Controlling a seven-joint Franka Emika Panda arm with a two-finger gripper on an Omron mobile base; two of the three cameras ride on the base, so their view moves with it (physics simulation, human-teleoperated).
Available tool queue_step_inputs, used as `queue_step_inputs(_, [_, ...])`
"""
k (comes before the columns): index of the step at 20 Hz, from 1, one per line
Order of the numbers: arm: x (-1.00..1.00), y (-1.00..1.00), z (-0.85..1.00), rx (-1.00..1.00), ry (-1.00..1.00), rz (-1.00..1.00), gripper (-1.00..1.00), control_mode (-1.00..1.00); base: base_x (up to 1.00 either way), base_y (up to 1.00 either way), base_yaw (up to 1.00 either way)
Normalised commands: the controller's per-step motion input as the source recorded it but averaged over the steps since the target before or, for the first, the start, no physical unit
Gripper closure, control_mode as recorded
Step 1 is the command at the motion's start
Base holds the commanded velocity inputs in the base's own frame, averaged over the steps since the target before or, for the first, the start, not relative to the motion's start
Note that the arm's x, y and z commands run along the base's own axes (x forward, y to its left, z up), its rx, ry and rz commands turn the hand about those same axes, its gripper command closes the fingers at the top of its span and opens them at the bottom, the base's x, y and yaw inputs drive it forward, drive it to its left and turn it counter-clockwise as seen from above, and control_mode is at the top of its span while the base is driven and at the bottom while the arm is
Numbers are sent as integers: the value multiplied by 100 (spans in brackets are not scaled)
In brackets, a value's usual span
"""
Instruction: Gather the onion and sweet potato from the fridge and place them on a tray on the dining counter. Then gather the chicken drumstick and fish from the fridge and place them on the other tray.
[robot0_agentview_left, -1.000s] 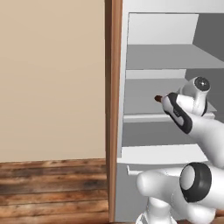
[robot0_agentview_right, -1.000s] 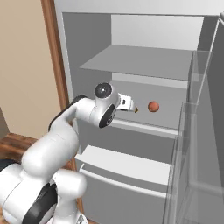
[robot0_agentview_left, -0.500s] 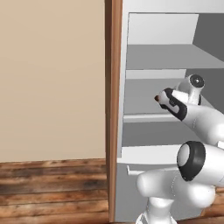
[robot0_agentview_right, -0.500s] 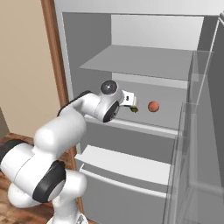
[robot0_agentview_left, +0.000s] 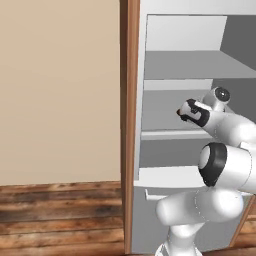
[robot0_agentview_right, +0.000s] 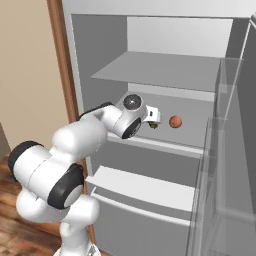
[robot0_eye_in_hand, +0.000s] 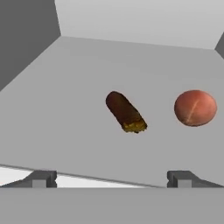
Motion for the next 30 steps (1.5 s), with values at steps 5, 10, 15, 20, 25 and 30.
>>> queue_step_inputs(5, [29,-12,-15,0,0,2,-100,-100,0,0,0])
queue_step_inputs(10, [33,-3,-8,0,1,1,-100,-100,0,0,0])
queue_step_inputs(15, [29,-3,-14,-1,1,1,-100,-100,0,0,0])
queue_step_inputs(20, [32,-4,-12,-1,3,1,-100,-100,0,0,0])
queue_step_inputs(25, [31,-5,-10,-1,2,2,-100,-100,0,0,0])
queue_step_inputs(30, [24,-4,-18,-3,4,2,-100,-100,0,0,0])
